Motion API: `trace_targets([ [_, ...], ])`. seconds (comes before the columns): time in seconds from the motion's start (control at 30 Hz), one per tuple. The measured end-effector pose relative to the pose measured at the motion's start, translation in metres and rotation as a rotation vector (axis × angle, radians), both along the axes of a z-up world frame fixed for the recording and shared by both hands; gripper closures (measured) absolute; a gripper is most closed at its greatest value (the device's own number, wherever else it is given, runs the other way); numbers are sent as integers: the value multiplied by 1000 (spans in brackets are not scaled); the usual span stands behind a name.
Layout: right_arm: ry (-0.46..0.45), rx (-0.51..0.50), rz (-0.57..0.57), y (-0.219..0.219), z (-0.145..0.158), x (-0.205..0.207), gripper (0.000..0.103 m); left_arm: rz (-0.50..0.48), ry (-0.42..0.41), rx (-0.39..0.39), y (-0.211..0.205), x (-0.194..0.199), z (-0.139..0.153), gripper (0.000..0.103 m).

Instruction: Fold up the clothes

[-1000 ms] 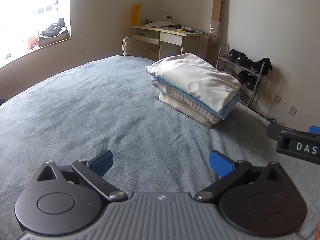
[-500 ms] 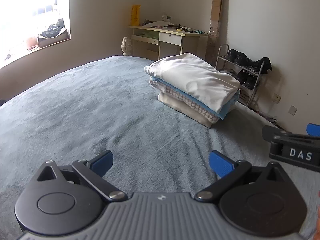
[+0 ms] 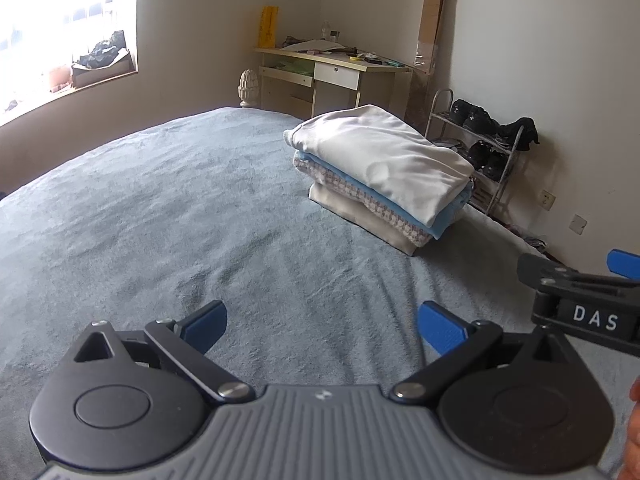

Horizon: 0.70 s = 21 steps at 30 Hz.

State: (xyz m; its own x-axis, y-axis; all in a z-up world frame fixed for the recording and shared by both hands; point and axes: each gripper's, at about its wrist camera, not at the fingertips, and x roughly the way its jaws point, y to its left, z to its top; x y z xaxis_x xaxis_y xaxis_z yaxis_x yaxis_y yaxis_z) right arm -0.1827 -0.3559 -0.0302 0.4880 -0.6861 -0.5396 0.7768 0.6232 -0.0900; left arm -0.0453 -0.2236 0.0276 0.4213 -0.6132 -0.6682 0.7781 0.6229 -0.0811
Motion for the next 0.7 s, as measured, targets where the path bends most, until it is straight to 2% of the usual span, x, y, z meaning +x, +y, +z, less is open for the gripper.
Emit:
trace_targets([
  [0.7,10,-3,2,1,0,0,1,13,12,8,0,2,-2,1],
])
